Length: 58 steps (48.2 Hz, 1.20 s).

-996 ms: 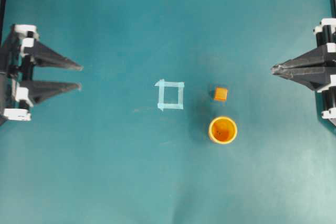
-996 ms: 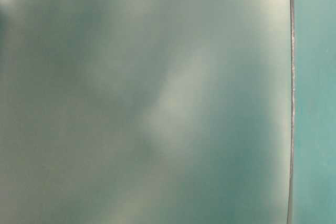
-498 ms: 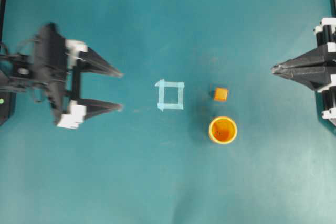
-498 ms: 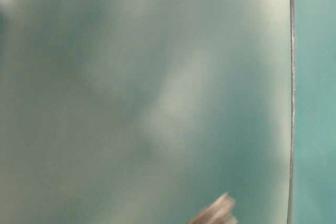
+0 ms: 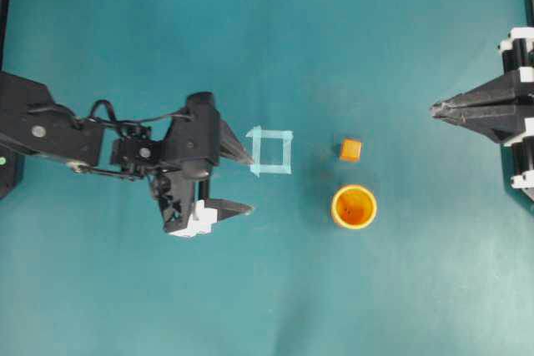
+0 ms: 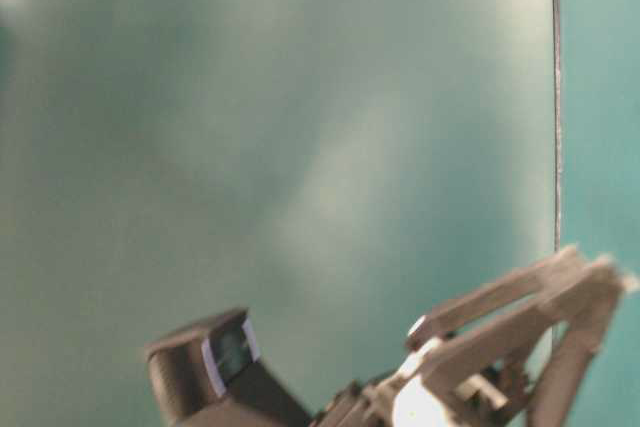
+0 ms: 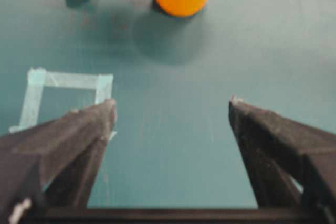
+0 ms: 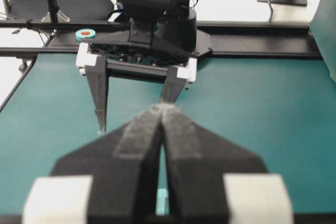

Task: Move the cup toward the block with left arm.
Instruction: 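Lower the open left gripper around the orange cup, then close the left gripper on the orange cup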

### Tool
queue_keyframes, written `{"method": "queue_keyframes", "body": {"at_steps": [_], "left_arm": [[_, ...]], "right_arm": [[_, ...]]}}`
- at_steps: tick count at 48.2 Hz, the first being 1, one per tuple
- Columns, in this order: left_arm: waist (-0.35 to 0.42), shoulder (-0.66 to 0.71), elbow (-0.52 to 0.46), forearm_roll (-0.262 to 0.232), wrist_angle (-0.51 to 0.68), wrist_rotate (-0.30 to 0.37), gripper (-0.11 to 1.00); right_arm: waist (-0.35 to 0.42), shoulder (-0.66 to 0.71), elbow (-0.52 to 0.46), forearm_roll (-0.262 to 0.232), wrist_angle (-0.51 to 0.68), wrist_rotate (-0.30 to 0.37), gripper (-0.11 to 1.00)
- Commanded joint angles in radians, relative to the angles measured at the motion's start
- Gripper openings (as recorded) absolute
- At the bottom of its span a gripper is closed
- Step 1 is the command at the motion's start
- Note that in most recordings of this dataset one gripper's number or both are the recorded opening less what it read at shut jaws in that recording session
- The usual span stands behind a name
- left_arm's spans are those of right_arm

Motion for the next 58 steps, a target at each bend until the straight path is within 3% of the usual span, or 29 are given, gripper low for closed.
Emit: {"method": "queue_keyframes", "body": {"at_steps": [1, 17, 36, 58], "left_arm": [[-0.011, 0.020, -0.034, 0.003, 0.000, -0.002, 0.88], [-0.043, 0.199, -0.160, 0.003, 0.000, 0.014, 0.88], [-0.038, 0.399, -0.416, 0.012, -0.006, 0.054, 0.88], [0.000, 0.468, -0.509, 0.012, -0.021, 0.084, 0.88]], "right_arm": [[0.000, 0.003, -0.031, 0.005, 0.005, 0.002, 0.00], [0.000, 0.002, -0.032, 0.003, 0.014, 0.002, 0.00], [0.000, -0.002, -0.044, 0.003, 0.014, 0.002, 0.00], [0.000, -0.003, -0.051, 0.003, 0.012, 0.005, 0.00]]}}
